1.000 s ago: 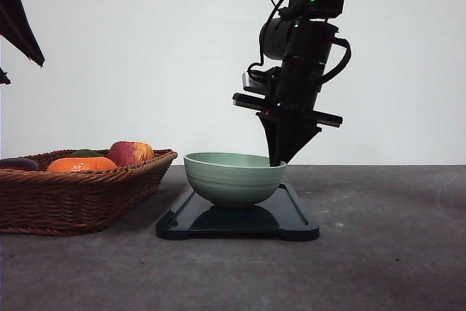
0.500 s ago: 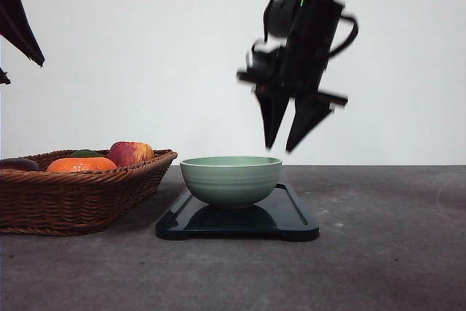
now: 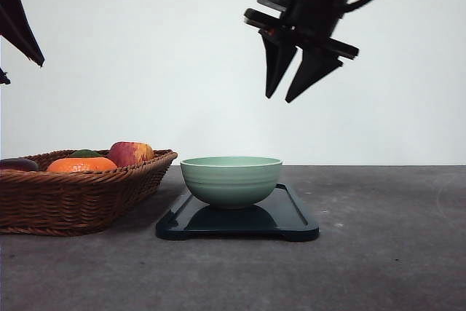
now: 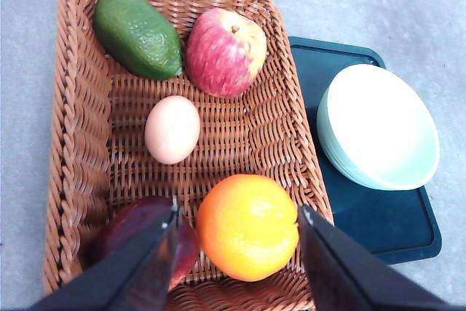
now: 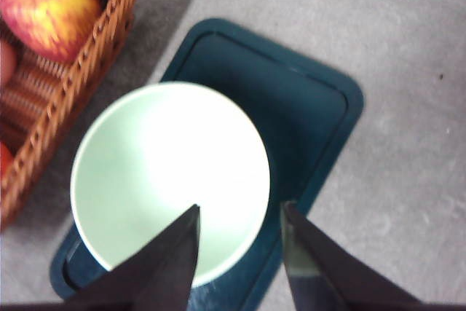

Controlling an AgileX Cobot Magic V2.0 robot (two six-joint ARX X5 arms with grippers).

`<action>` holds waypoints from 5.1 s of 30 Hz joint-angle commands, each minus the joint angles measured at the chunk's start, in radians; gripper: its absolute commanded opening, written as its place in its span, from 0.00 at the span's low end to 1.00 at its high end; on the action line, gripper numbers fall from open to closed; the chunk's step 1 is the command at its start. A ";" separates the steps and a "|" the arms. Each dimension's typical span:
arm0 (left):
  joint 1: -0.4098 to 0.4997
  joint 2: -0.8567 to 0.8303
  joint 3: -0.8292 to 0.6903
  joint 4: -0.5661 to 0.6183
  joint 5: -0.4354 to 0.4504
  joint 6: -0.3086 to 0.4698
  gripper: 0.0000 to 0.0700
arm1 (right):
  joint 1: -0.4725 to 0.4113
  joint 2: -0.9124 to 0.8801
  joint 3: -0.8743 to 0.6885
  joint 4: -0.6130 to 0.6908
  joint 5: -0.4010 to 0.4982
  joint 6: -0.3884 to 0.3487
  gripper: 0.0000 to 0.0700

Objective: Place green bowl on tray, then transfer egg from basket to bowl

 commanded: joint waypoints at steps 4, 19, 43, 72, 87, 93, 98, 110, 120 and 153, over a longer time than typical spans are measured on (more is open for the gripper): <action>-0.002 0.008 0.023 0.012 0.003 0.001 0.45 | 0.006 -0.127 -0.189 0.135 0.000 0.010 0.31; -0.002 0.008 0.023 0.012 0.003 -0.019 0.45 | 0.004 -0.547 -0.702 0.339 0.010 0.003 0.31; -0.045 0.453 0.497 -0.313 -0.102 0.154 0.60 | 0.005 -0.761 -0.846 0.325 0.050 0.007 0.31; -0.123 0.809 0.643 -0.296 -0.257 0.240 0.60 | 0.005 -0.760 -0.846 0.350 0.053 0.008 0.31; -0.125 0.866 0.643 -0.259 -0.261 0.217 0.60 | 0.005 -0.761 -0.846 0.350 0.053 0.017 0.31; -0.125 0.871 0.643 -0.257 -0.261 0.212 0.60 | 0.005 -0.760 -0.846 0.351 0.053 0.019 0.31; -0.125 0.884 0.643 -0.257 -0.261 0.212 0.60 | 0.005 -0.760 -0.846 0.354 0.053 0.019 0.31; -0.125 0.919 0.643 -0.259 -0.261 0.209 0.60 | 0.005 -0.760 -0.846 0.354 0.053 0.019 0.31; -0.125 0.920 0.643 -0.278 -0.261 0.209 0.30 | 0.005 -0.761 -0.846 0.354 0.053 0.019 0.31; -0.160 0.644 0.647 -0.224 -0.122 0.149 0.27 | 0.005 -0.760 -0.846 0.358 0.053 0.019 0.31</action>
